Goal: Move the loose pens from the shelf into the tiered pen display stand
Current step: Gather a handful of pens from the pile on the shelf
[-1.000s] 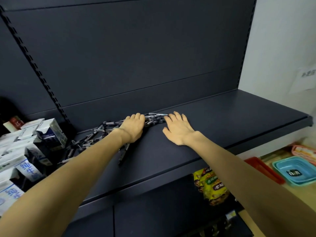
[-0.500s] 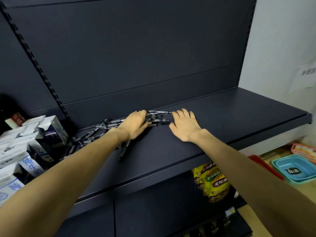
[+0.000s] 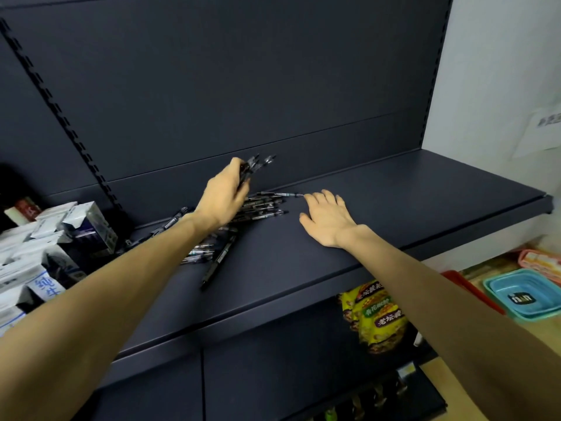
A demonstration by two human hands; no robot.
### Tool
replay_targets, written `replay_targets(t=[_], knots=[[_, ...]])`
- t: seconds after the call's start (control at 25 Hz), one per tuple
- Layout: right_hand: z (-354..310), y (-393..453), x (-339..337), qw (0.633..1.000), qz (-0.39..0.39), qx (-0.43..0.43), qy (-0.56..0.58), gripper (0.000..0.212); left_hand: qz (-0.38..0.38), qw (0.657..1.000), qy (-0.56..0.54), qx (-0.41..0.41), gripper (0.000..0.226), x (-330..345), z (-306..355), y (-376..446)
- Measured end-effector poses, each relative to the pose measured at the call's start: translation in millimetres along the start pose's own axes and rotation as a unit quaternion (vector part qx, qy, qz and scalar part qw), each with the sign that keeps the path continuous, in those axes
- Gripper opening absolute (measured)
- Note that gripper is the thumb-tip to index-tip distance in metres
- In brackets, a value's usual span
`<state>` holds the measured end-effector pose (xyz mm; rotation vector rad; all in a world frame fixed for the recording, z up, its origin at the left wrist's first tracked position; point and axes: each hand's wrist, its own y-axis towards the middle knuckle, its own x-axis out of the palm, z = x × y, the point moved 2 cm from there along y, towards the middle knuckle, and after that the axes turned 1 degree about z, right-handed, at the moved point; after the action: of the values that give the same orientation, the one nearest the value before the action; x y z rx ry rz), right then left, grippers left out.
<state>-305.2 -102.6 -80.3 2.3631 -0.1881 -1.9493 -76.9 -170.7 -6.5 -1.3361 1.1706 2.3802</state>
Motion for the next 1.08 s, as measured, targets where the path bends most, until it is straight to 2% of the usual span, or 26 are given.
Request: replay_targets(t=[0.24, 0.72, 0.84, 1.08], knots=[[-19, 11, 0, 1.0, -0.003, -0.009, -0.002, 0.072, 0.024, 1.0, -0.001, -0.016, 0.012, -18, -1, -2], [-56, 38, -6, 0.998, -0.014, -0.061, -0.018, 0.057, -0.026, 0.995, 0.095, -0.012, 0.016, -34, -32, -26], [-75, 52, -13, 0.994, -0.047, -0.087, -0.048, 0.064, -0.039, 0.993, 0.111, -0.03, 0.018, -31, -44, -30], [-105, 80, -9, 0.979, -0.129, -0.107, -0.12, 0.047, -0.018, 0.988, 0.12, -0.092, 0.021, -40, -68, -29]])
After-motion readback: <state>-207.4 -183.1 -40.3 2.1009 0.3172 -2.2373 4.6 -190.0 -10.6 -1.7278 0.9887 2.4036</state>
